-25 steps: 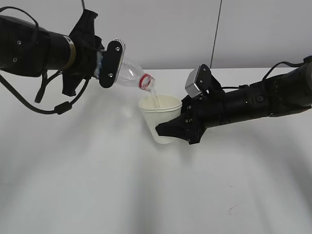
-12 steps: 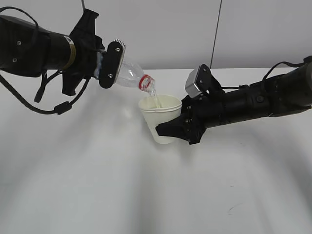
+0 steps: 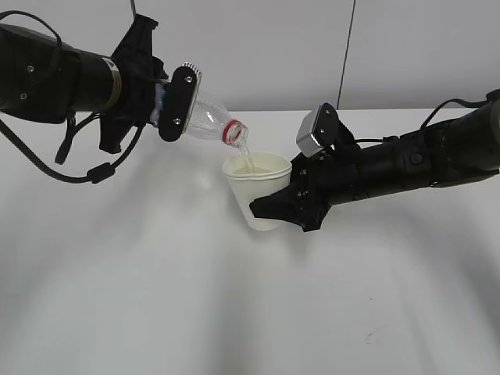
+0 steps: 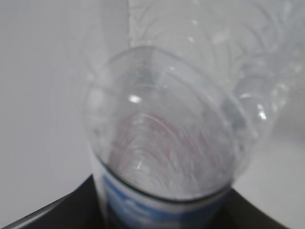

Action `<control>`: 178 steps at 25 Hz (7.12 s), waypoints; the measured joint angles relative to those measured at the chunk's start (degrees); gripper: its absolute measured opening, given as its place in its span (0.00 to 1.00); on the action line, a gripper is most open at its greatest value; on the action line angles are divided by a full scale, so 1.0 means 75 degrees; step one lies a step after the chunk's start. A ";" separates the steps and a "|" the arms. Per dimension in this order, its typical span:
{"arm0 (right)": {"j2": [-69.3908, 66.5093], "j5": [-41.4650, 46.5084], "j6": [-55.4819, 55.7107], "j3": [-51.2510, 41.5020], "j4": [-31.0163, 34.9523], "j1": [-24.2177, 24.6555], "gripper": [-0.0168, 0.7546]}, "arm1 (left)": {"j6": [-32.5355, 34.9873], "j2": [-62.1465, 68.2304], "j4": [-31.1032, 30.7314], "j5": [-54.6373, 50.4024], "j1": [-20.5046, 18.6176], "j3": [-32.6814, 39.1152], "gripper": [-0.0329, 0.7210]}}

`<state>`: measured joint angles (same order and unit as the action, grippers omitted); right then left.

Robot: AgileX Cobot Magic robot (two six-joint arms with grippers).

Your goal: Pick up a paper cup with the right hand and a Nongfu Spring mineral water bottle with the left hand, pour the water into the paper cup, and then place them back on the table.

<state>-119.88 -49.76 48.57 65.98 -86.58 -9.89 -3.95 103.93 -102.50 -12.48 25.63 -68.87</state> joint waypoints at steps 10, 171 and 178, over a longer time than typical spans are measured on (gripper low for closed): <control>0.0000 0.0013 0.0000 0.0000 0.0000 0.0000 0.58 | 0.0000 0.0000 -0.0056 0.0000 0.0000 0.0000 0.43; -0.1637 -0.2093 -0.5887 -0.2187 0.8810 0.2386 0.79 | 0.0916 0.1650 1.0991 0.7989 -0.3472 0.2500 0.81; -0.0954 -0.1076 -0.5892 -0.2187 0.8947 0.2386 0.79 | 0.0972 0.1636 1.2192 0.6033 -0.3472 0.1697 0.81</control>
<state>-127.04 -57.83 4.38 49.58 -19.48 8.00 3.34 116.20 -11.06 32.76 -0.41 -56.14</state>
